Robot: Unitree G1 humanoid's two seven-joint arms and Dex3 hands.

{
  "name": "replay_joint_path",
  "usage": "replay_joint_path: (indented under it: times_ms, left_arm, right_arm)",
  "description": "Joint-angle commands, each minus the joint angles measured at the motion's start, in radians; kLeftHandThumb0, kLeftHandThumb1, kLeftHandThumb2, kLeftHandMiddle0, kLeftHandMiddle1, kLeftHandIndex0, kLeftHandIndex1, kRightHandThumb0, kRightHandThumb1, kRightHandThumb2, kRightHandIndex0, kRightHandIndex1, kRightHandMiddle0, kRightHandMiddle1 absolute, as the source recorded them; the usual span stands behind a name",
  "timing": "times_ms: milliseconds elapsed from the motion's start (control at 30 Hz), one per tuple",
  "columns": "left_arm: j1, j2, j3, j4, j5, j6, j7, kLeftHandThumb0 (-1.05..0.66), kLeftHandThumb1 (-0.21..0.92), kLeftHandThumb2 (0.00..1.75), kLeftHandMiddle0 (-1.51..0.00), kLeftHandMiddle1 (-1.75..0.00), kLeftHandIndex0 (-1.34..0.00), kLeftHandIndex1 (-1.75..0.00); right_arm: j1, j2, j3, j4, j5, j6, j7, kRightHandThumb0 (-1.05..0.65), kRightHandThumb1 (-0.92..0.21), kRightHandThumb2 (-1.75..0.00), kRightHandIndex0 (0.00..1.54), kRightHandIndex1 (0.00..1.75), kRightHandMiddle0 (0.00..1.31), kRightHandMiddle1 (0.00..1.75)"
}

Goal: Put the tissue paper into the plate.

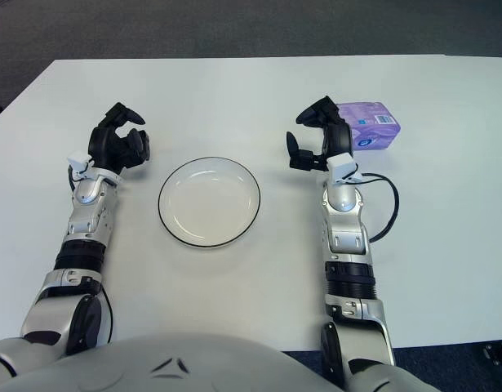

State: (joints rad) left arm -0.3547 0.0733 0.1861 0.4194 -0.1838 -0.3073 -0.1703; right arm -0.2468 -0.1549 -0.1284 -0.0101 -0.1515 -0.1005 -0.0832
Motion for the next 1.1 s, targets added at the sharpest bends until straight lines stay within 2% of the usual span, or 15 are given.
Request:
replay_joint_path:
  times_ms: [0, 133, 400, 500, 600, 733, 1067]
  left_arm:
    - [0.232, -0.073, -0.005, 0.13, 0.002, -0.007, 0.015, -0.46, 0.37, 1.25, -1.28, -1.75, -0.57, -1.75]
    - [0.231, -0.073, -0.005, 0.132, 0.005, -0.009, 0.018, -0.46, 0.37, 1.25, -1.28, -1.75, -0.57, -1.75]
    - [0.226, -0.078, -0.004, 0.139, 0.003, -0.011, 0.022, -0.46, 0.37, 1.25, -1.28, -1.75, -0.57, -1.75]
    - [0.226, -0.078, -0.004, 0.14, 0.003, -0.011, 0.024, -0.46, 0.37, 1.25, -1.28, -1.75, -0.57, -1.75]
    - [0.225, -0.077, -0.004, 0.14, 0.003, -0.01, 0.024, -0.46, 0.37, 1.25, -1.29, -1.75, -0.57, -1.75]
    - [0.225, -0.076, -0.005, 0.141, 0.002, -0.011, 0.023, -0.46, 0.37, 1.25, -1.29, -1.75, -0.57, -1.75]
    - [0.22, -0.071, -0.007, 0.156, 0.007, -0.017, 0.022, -0.45, 0.39, 1.22, -1.28, -1.75, -0.55, -1.75]
  right_arm:
    - [0.049, -0.094, -0.004, -0.001, -0.084, -0.043, -0.005, -0.01, -0.41, -1.12, 0.62, 1.48, 0.4, 1.75]
    - [0.035, -0.155, 0.004, 0.019, -0.179, -0.113, -0.028, -0.01, -0.45, -1.09, 0.57, 1.5, 0.39, 1.75]
    - [0.02, -0.26, 0.015, 0.041, -0.333, -0.171, -0.091, -0.01, -0.52, -0.99, 0.51, 1.49, 0.36, 1.75]
    - [0.014, -0.291, 0.014, 0.051, -0.367, -0.186, -0.111, -0.01, -0.56, -0.94, 0.49, 1.49, 0.33, 1.75]
    - [0.002, -0.352, 0.001, 0.08, -0.413, -0.201, -0.14, -0.01, -0.61, -0.89, 0.47, 1.5, 0.29, 1.75]
    - [-0.012, -0.404, -0.001, 0.107, -0.463, -0.208, -0.177, -0.01, -0.67, -0.82, 0.44, 1.51, 0.24, 1.75]
    - [-0.075, -0.563, 0.007, 0.212, -0.526, -0.262, -0.208, -0.01, -0.82, -0.61, 0.37, 1.51, 0.15, 1.75]
